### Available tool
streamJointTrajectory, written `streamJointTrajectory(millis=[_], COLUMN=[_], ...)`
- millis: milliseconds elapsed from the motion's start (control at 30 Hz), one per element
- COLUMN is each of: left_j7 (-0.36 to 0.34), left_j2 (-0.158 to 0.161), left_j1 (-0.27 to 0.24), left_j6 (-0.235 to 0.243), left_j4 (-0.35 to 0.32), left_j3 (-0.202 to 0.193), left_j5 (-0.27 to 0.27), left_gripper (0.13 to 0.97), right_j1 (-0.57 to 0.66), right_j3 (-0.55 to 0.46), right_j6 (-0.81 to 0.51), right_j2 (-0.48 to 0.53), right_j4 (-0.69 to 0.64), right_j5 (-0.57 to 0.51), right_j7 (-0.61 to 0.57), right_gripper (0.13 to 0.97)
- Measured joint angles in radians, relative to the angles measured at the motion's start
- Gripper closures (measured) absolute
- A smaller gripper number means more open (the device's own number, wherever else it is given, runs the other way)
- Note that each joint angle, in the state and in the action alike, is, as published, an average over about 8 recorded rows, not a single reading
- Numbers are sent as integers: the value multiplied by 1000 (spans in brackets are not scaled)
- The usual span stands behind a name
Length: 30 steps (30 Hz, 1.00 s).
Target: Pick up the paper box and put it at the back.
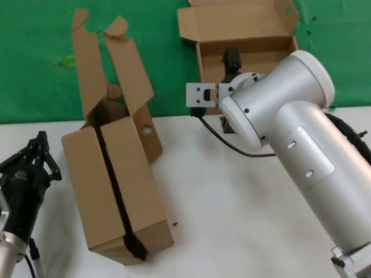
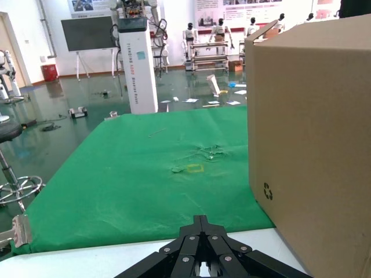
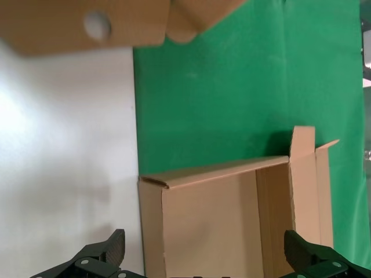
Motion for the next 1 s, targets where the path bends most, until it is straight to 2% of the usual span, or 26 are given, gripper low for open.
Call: streamJointTrajectory(millis=[167,300,633,867,1000], left_j7=[0,0,0,0,0], left_j2=[0,0,0,0,0], left_j1=[0,0,0,0,0], left_j6=[0,0,0,0,0], left_j4=[0,0,0,0,0], left_j3=[0,0,0,0,0], left_j5=[0,0,0,0,0], left_gripper=[954,954,954,953,947], right_j1=[-12,-21,-114,-222,-252], right_j3=[13,35,159,312,347], right_j6=[-67,-66,55,170,208], right_j2=[-3,-6,-7,0,6], right_j4=[132,241,449,548,558], right_j5=[37,41,20,113,170], right_j7=[1,13,22,17,8], right_gripper=[129,129,129,129,129])
